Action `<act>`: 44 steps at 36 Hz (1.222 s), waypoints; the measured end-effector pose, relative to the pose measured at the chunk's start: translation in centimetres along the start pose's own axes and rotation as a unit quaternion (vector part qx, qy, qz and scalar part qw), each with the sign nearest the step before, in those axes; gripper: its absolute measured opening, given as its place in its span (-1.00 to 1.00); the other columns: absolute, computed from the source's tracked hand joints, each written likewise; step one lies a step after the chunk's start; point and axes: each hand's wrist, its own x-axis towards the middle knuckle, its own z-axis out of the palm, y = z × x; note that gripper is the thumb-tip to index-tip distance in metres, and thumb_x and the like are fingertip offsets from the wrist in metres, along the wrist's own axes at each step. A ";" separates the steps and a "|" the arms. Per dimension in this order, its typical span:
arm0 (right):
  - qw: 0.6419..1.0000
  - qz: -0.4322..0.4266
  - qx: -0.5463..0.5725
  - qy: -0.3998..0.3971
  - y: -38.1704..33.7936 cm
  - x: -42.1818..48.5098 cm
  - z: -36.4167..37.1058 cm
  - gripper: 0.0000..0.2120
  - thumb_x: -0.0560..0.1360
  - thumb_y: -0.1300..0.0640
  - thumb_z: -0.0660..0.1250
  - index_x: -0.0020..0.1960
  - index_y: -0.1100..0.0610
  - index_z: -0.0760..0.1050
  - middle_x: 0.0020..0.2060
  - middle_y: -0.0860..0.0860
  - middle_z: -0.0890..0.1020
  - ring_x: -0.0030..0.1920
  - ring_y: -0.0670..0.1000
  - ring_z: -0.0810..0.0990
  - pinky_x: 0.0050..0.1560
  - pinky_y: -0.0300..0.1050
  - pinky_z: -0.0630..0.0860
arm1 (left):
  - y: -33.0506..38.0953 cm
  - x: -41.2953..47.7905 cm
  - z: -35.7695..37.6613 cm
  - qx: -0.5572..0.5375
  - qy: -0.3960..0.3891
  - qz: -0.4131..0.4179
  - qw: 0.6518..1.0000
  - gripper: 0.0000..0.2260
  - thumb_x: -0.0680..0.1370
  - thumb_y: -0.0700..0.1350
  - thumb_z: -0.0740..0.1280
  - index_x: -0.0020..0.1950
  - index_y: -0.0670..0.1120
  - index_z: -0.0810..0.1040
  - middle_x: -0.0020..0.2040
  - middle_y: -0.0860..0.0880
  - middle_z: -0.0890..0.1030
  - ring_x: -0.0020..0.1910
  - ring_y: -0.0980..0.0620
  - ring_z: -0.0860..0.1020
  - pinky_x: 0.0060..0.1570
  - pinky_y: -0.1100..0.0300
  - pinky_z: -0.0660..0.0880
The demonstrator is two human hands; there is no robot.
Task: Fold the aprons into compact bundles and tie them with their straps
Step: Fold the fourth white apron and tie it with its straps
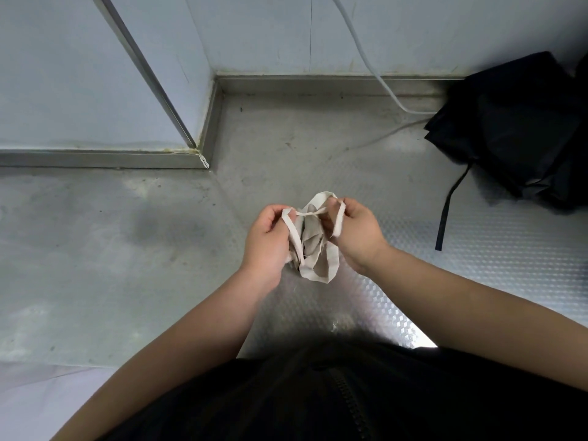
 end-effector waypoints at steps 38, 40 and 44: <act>0.996 -0.047 -0.035 -0.068 0.2 -0.8 -0.1 -0.86 0.55 0.17 0.29 -0.12 0.21 0.57 -0.24 0.10 0.60 -0.23 0.01 0.54 -0.08 -0.03 0.50 | -0.2 -0.3 -0.3 0.155 -0.011 0.037 0.987 -0.82 0.61 -0.15 0.15 -0.16 -0.05 0.46 -0.33 0.04 0.49 -0.42 0.12 0.42 -0.42 0.24 0.38; 0.997 -0.052 -0.046 -0.038 0.3 -0.8 0.1 -0.81 0.56 0.19 0.27 -0.21 0.13 0.55 -0.31 0.04 0.57 -0.30 -0.02 0.50 -0.11 -0.02 0.48 | 0.0 -0.1 -0.2 0.118 0.000 0.001 0.993 -0.77 0.62 -0.13 0.15 -0.23 -0.06 0.44 -0.40 0.04 0.46 -0.47 0.11 0.39 -0.50 0.28 0.34; 0.999 -0.040 -0.031 -0.020 -0.1 -0.9 0.6 -0.75 0.59 0.15 0.23 -0.26 0.10 0.52 -0.36 0.03 0.55 -0.37 -0.02 0.47 -0.07 0.02 0.55 | 0.6 0.6 -0.2 0.073 0.011 -0.047 0.996 -0.73 0.62 -0.05 0.20 -0.26 -0.08 0.43 -0.42 0.08 0.46 -0.50 0.17 0.35 -0.52 0.37 0.32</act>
